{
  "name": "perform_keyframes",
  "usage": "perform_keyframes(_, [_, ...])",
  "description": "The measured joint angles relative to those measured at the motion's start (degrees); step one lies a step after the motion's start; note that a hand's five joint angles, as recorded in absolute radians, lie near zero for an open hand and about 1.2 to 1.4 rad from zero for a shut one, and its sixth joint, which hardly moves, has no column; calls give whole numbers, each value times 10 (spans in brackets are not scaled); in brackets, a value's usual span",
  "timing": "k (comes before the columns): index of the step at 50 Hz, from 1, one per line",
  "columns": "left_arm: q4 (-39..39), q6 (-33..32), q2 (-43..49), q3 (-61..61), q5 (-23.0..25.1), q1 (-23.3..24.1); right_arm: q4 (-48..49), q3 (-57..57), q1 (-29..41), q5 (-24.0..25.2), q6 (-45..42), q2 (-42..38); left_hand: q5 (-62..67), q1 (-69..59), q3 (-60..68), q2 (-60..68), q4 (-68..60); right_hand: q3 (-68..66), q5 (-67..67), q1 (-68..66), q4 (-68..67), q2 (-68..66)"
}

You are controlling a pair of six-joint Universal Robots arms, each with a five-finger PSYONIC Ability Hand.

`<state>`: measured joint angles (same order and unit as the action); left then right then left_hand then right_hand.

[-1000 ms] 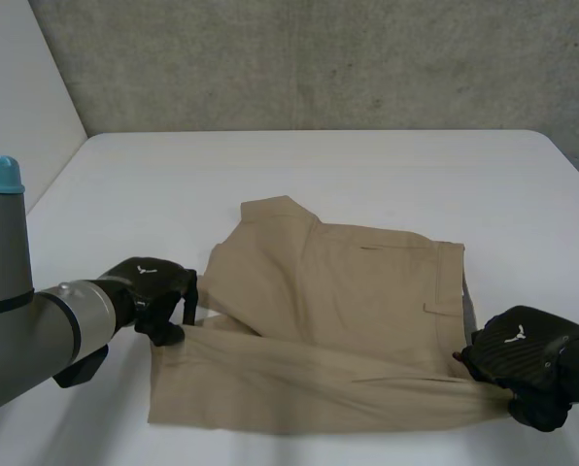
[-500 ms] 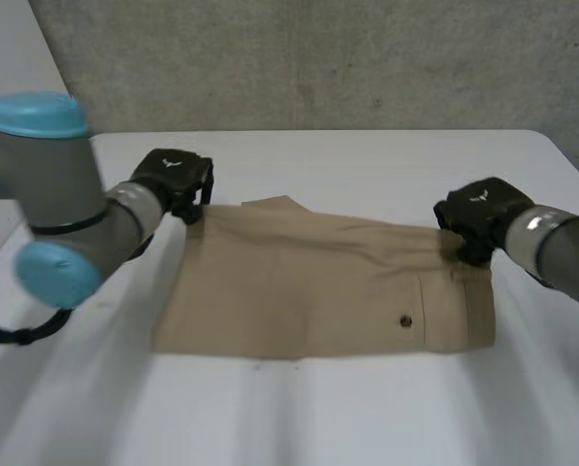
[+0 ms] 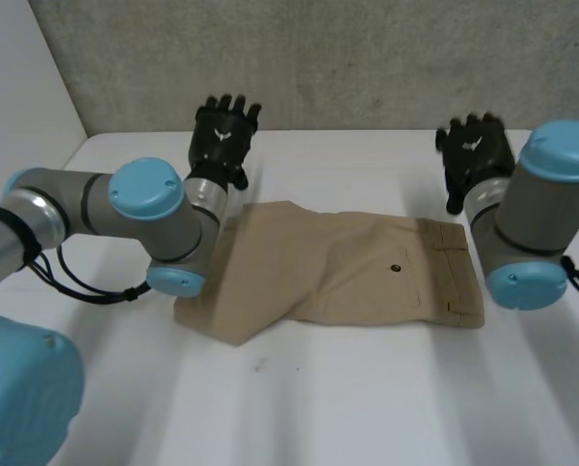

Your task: Fold the shorts.

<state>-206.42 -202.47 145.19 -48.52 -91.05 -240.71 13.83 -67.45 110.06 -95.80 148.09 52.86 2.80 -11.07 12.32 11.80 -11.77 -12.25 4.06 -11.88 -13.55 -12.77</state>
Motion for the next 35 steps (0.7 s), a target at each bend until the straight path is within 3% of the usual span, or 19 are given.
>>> perform_keyframes(7, [-27,5,-106,-117,-2,5,-21,-65,-2,15,55,107,0,0,0,0,0,0,0,0,0,0])
perform_keyframes(17, [49,39,-290,-347,1,2,-132,-230,-44,104,98,199,0,0,0,0,0,-49,33,-23,-32,-43])
perform_keyframes(25, [65,122,-379,-485,4,-6,-85,-355,-93,174,131,206,0,0,0,0,0,-114,89,-84,-102,-105])
perform_keyframes(33, [62,147,-400,-539,4,-7,-18,-382,-103,176,126,164,0,0,0,0,0,-202,171,-162,-189,-196])
perform_keyframes(35, [61,147,-399,-543,3,-7,-4,-380,-103,173,123,148,0,0,0,0,0,-291,258,-230,-278,-289])
